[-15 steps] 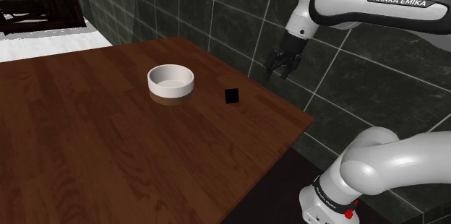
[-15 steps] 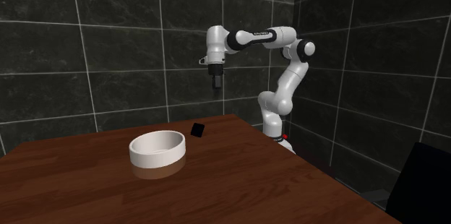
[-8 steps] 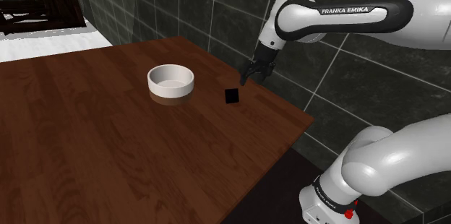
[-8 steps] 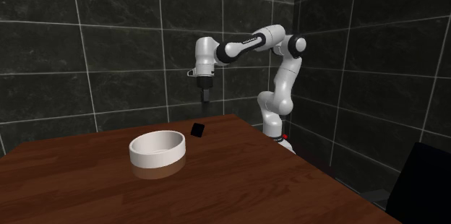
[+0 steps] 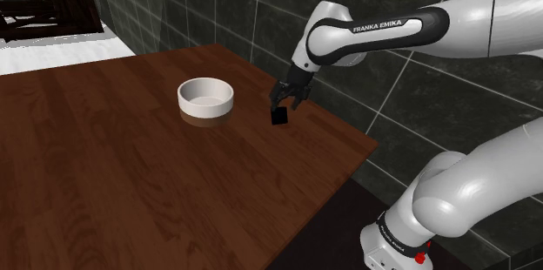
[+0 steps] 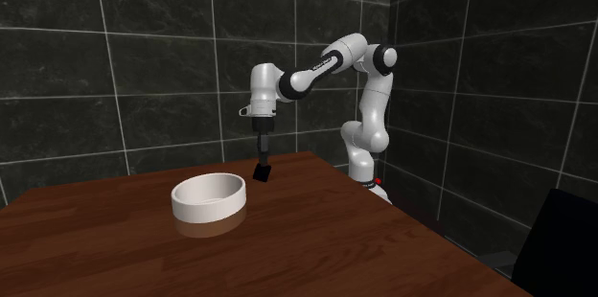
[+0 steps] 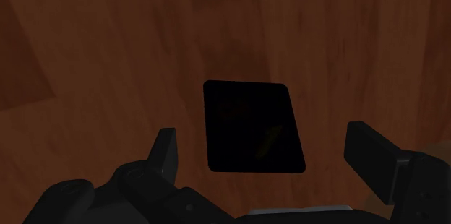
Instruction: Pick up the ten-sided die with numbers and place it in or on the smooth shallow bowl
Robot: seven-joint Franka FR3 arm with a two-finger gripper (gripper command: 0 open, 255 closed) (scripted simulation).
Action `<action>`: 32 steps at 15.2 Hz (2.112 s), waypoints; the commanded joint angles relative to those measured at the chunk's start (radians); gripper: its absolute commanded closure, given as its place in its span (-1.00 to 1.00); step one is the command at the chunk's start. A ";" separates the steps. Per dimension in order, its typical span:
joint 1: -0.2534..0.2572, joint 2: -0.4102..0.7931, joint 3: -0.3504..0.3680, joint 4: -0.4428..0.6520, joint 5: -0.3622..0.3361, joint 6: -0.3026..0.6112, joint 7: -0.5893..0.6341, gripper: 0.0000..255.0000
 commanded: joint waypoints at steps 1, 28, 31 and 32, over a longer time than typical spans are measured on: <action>0.003 0.014 0.003 -0.015 0.005 0.030 -0.003 -1.00; 0.002 -0.004 0.005 0.030 -0.004 -0.030 0.016 1.00; 0.001 -0.015 0.004 0.060 -0.010 -0.071 0.025 1.00; 0.000 -0.019 0.004 0.070 -0.011 -0.085 0.028 1.00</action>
